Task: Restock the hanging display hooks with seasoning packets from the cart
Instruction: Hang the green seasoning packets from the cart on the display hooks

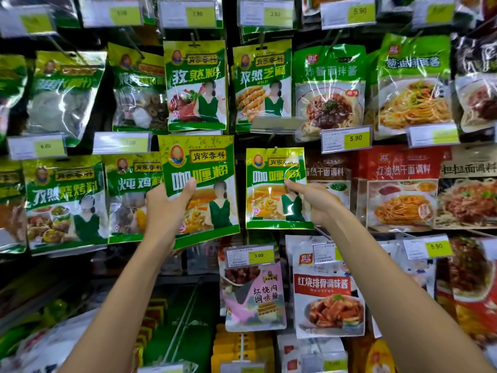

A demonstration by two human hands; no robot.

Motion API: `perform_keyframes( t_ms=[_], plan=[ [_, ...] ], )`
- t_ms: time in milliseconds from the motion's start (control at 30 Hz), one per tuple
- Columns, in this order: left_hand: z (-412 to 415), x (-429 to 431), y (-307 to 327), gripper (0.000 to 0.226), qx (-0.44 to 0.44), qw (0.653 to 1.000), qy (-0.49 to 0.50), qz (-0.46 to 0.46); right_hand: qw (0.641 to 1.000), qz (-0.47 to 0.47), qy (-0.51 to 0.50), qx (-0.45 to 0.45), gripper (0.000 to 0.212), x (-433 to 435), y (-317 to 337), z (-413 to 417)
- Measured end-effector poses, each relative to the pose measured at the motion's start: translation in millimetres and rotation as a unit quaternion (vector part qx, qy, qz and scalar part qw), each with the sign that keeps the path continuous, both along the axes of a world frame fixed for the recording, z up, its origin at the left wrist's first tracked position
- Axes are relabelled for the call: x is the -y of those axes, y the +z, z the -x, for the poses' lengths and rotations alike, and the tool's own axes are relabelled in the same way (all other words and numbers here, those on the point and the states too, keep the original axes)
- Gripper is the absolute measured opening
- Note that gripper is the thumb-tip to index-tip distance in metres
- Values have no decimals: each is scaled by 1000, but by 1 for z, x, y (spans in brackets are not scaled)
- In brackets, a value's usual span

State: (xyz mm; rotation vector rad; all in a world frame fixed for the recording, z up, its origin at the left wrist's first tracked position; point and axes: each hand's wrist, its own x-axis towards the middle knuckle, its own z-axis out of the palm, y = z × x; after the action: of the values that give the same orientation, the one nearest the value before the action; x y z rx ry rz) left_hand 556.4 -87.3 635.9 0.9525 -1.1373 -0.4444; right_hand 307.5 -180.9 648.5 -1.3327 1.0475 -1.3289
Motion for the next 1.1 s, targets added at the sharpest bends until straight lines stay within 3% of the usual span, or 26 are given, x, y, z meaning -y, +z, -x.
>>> perform_keyframes(
  t_ms=[67,133,267,367,467,567,633,667,800,900,967,1033,1100],
  plan=[
    [1,4,0,42,5,1000,20,13,1000,-4,0,-2,59,6,2,-5],
    [4,6,1,23,19,999,37,24,1000,2,-13,-13,65,12,3,-10],
    [10,10,2,10,38,997,46,45,996,22,-50,-71,68,20,6,-24],
    [13,11,1,12,37,998,42,43,986,41,-71,-147,57,26,6,-28],
    [14,11,-2,13,37,998,40,39,955,70,-93,-274,48,25,0,-25],
    [12,13,-6,16,38,998,38,38,918,119,-186,-330,36,25,-13,-17],
    [14,16,-9,17,28,999,11,30,901,183,-257,-299,27,18,-23,-15],
    [17,17,-10,17,22,999,-8,22,909,212,-255,-254,28,11,-25,-17],
    [35,21,-15,21,11,998,-59,9,977,211,-7,-34,25,-26,-22,-33],
    [51,21,-16,44,9,997,-77,-21,979,193,60,4,37,-37,-19,-40],
    [57,25,-17,38,11,995,-92,-32,981,186,53,28,53,-38,-19,-42],
    [61,28,-15,24,32,994,-103,-29,980,192,43,26,50,-37,-20,-38],
    [57,31,-11,33,96,992,-81,-13,980,192,43,19,40,-35,-22,-33]
  ],
)
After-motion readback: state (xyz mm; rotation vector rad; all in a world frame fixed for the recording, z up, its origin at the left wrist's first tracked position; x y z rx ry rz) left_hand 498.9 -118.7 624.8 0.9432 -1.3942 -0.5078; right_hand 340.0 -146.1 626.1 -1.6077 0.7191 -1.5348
